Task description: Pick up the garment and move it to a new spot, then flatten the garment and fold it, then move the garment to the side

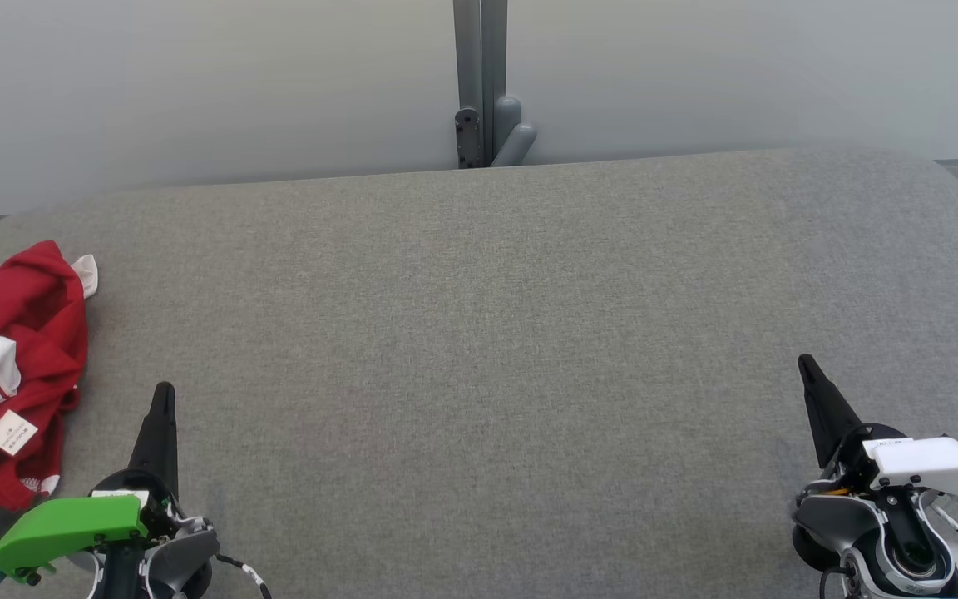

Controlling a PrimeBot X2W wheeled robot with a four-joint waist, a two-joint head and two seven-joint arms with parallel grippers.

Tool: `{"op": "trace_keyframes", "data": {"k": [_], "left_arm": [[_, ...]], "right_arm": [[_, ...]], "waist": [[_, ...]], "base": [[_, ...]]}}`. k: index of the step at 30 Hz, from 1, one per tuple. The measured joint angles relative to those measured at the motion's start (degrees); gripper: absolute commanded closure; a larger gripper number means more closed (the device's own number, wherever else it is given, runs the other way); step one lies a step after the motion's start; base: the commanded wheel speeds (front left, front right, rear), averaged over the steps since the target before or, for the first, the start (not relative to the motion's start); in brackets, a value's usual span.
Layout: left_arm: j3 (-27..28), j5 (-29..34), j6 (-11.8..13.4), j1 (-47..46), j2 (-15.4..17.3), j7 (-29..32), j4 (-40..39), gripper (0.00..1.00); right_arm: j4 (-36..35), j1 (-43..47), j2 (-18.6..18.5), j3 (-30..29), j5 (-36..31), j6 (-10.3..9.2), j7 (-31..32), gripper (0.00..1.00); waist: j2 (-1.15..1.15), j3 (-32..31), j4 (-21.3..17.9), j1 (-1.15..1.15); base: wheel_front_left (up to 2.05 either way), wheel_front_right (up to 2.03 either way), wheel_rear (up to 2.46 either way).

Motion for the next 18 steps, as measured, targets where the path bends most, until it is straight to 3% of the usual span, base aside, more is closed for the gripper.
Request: {"op": "trace_keyframes", "data": {"k": [15, 16, 18], "left_arm": [[0.0, 0.0, 0.0, 0.0, 0.0, 0.0, 0.0, 1.00], [0.0, 0.0, 0.0, 0.0, 0.0, 0.0, 0.1, 0.00], [0.0, 0.0, 0.0, 0.6, -0.2, 0.0, 1.0, 0.00]], "right_arm": [[0.0, 0.0, 0.0, 0.0, 0.0, 0.00, 0.0, 1.00], [0.1, 0.0, 0.0, 0.0, 0.0, 0.00, 0.0, 0.00], [0.9, 0.6, 0.3, 0.0, 0.0, -0.01, 0.0, 0.00]], "waist": [[0.00, 0.0, 0.0, 0.00], [0.00, 0.0, 0.0, 0.00], [0.00, 0.0, 0.0, 0.00]], "base": [[0.00, 0.00, 0.00], [0.00, 0.00, 0.00], [0.00, 0.00, 0.00]]}}
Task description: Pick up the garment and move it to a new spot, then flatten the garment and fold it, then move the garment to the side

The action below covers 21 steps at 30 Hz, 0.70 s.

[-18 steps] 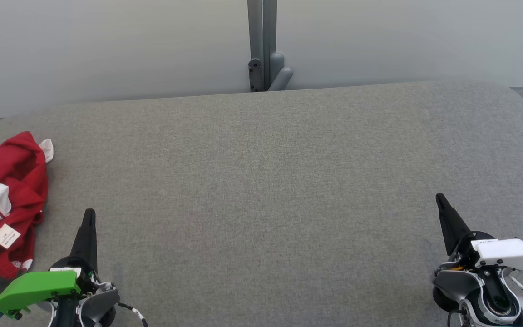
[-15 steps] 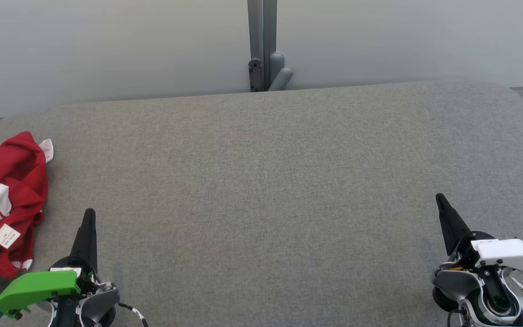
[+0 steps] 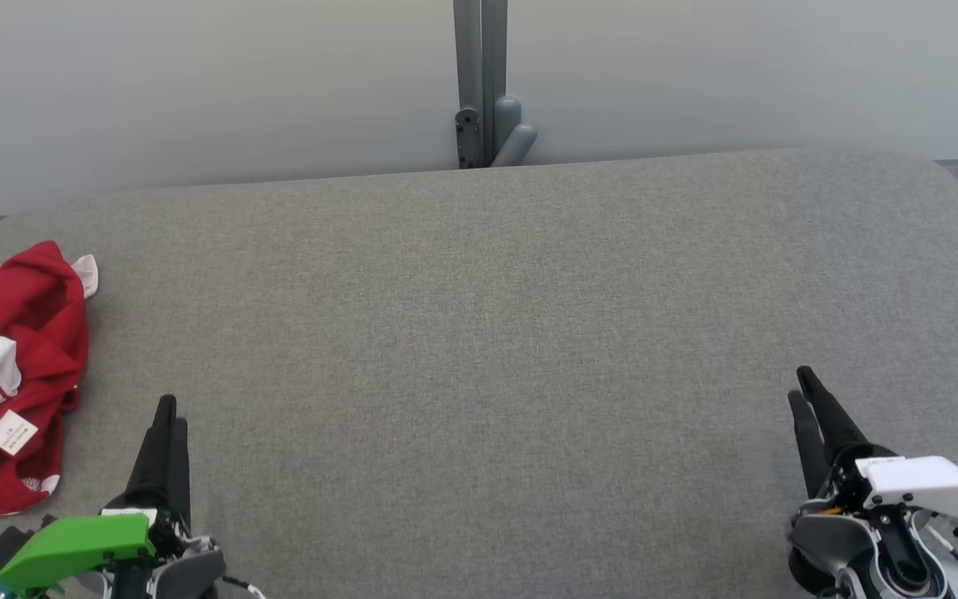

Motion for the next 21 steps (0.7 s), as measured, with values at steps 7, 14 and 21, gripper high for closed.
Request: {"op": "trace_keyframes", "data": {"k": [7, 14, 21], "left_arm": [[-0.8, 0.3, 0.1, 1.7, -0.2, -1.1, 1.7, 0.00], [-1.4, 6.4, 0.1, 1.6, -0.2, -3.3, 2.0, 0.00], [-1.7, 14.4, 0.1, 1.5, -0.2, -5.1, 2.2, 0.00]], "right_arm": [[1.2, 2.0, 0.3, 0.8, -0.6, 0.00, -0.8, 0.00], [0.5, 1.9, -0.6, 3.0, -5.0, 0.00, -3.4, 0.00], [0.2, 1.9, -0.8, 3.6, -12.8, 0.00, -5.2, 0.00]], "waist": [[0.00, 0.0, 0.0, 0.00], [0.00, 0.2, -0.1, 0.00], [0.00, 0.3, -0.1, 0.00]], "base": [[0.00, 0.00, 0.00], [0.00, 0.00, 0.00], [0.00, 0.00, 0.00]]}}
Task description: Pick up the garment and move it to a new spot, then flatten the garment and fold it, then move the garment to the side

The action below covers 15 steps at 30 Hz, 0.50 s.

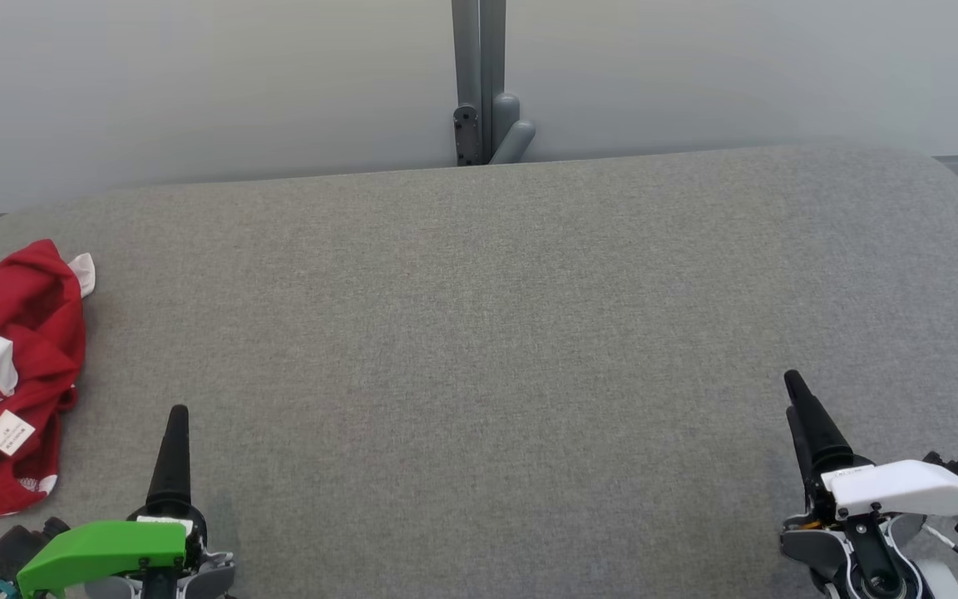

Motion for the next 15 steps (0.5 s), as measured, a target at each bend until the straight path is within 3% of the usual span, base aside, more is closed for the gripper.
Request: {"op": "trace_keyframes", "data": {"k": [15], "left_arm": [[-1.6, 15.2, 0.0, -0.1, 0.0, -3.1, 1.0, 0.00]], "right_arm": [[-0.2, 0.0, 0.0, 1.1, -16.6, 0.00, -3.2, 0.00]], "waist": [[0.00, 0.1, 0.0, 0.00]], "base": [[0.00, 0.00, 0.00]]}}
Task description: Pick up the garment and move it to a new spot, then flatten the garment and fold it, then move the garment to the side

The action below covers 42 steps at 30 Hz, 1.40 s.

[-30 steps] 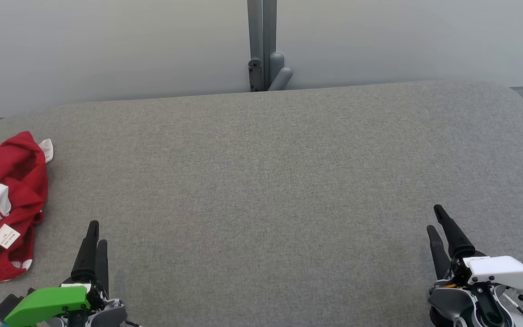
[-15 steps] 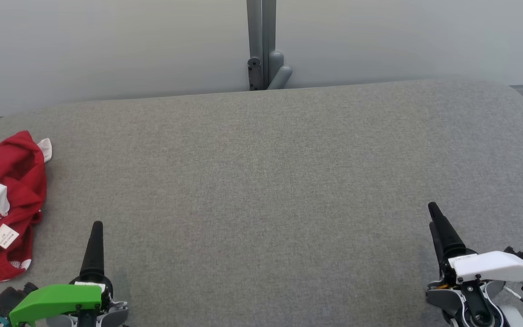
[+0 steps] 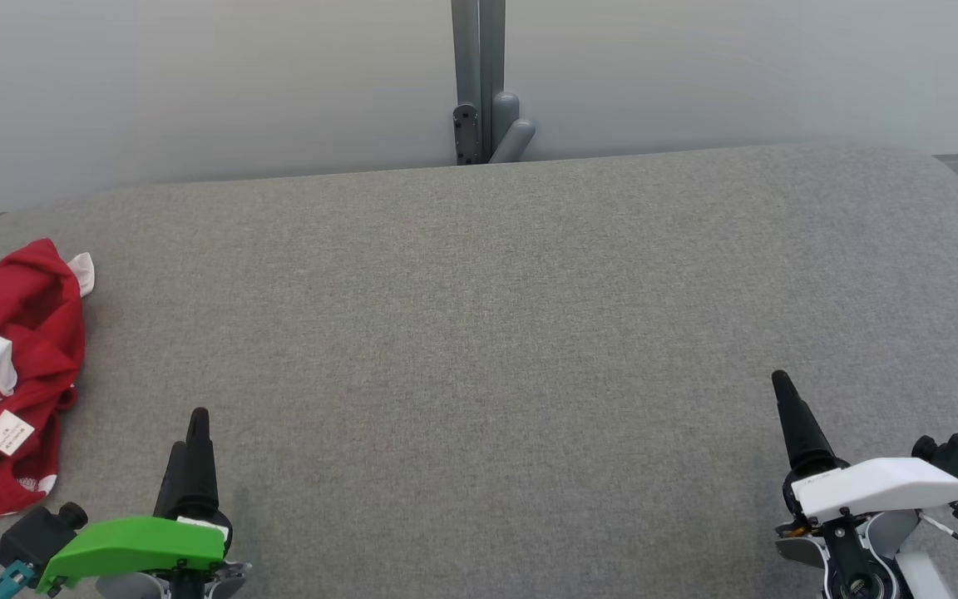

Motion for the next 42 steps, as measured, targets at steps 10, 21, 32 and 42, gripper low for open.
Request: {"op": "trace_keyframes", "data": {"k": [10, 21, 32, 42], "left_arm": [[-1.2, 9.7, 0.5, 0.0, 0.1, -2.0, 0.4, 0.00], [-2.1, 19.6, 2.3, 0.0, 0.1, -4.0, 0.1, 0.00], [-3.4, 27.7, 3.3, 0.0, 0.1, -5.7, 0.5, 0.00], [-3.8, 33.5, 4.0, 0.0, 0.1, -7.2, 1.0, 0.00]], "right_arm": [[0.1, 0.0, 0.2, 0.6, -9.7, 0.00, -2.1, 0.00], [-0.6, 0.0, 0.1, 1.4, -18.8, 0.00, -4.2, 0.00], [-0.9, 0.0, 0.1, 1.7, -27.4, 0.00, -6.0, 0.00], [-0.5, 0.1, 0.2, 2.0, -33.7, 0.00, -7.4, 0.00]], "waist": [[0.00, 0.0, -0.1, 0.00], [0.00, 0.1, -0.1, 0.00], [0.00, 0.3, -0.1, 0.00], [0.00, 0.4, -0.3, 0.00]], "base": [[0.00, 0.00, 0.00], [0.00, 0.00, 0.00], [0.00, 0.00, 0.00], [0.00, 0.00, 0.00]]}}
